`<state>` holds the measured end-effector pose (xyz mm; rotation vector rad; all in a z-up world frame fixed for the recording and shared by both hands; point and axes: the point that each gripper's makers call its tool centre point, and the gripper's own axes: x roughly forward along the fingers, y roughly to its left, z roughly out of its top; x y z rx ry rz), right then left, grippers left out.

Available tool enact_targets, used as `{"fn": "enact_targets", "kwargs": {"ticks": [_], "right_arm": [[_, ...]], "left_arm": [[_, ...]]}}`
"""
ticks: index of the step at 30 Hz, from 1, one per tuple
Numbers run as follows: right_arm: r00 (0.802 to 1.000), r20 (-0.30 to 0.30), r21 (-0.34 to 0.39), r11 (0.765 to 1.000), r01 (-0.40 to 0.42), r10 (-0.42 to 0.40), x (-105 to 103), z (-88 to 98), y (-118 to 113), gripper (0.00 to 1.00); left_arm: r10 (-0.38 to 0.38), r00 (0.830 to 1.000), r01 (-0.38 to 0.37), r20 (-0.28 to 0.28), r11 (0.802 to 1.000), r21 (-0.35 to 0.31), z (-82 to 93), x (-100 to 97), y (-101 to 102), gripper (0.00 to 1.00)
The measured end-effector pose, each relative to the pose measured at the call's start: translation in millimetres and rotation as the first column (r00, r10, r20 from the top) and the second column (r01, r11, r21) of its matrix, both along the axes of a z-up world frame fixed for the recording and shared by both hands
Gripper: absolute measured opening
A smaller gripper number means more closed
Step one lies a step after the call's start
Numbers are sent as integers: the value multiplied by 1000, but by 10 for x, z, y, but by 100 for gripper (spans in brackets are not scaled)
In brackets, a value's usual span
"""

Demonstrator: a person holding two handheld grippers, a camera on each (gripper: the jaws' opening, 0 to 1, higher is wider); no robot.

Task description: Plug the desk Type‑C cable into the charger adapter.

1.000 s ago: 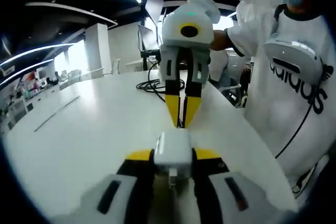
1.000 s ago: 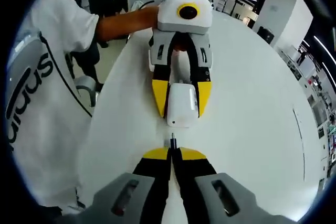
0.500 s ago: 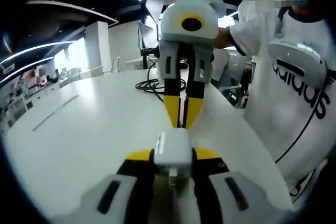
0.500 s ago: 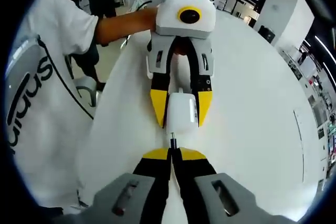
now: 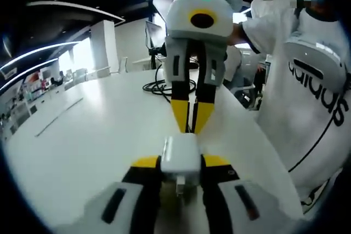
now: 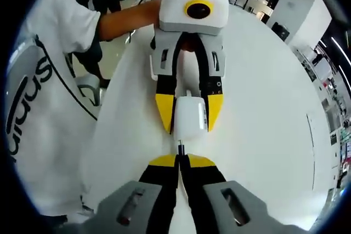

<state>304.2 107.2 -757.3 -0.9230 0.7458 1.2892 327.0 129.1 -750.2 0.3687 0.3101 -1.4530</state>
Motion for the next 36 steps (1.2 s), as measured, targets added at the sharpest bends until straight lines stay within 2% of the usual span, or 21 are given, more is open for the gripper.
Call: {"fn": "enact_targets", "kwargs": {"ticks": [5,27,28,30,32,36], "right_arm": [[1000,2,-33,999,-3,3,8,-2,-1,3],[999,-31,-140,990,30,-34,-60,-26,-229,3],[999,-24,-147,989,32,-36,18,1,-85,3],[998,-31,-156,986,53,-58,41,8,3,3],[998,-9,-182,982,52,-55,103,38,-14,3],[998,-31,-173,984,50,-56,26,-2,59,3]], "left_arm": [[-1,1000,1,4,1000,11,-7,9,-1,27],[5,999,-6,-33,1000,-19,-13,46,-17,27],[7,999,-8,-35,1000,-19,-13,48,-17,27],[14,999,-14,-39,1000,-22,-13,51,-19,27],[20,999,-21,-40,999,-25,-13,55,-18,27],[21,999,-22,-40,1000,-22,-16,61,-19,27]]}}
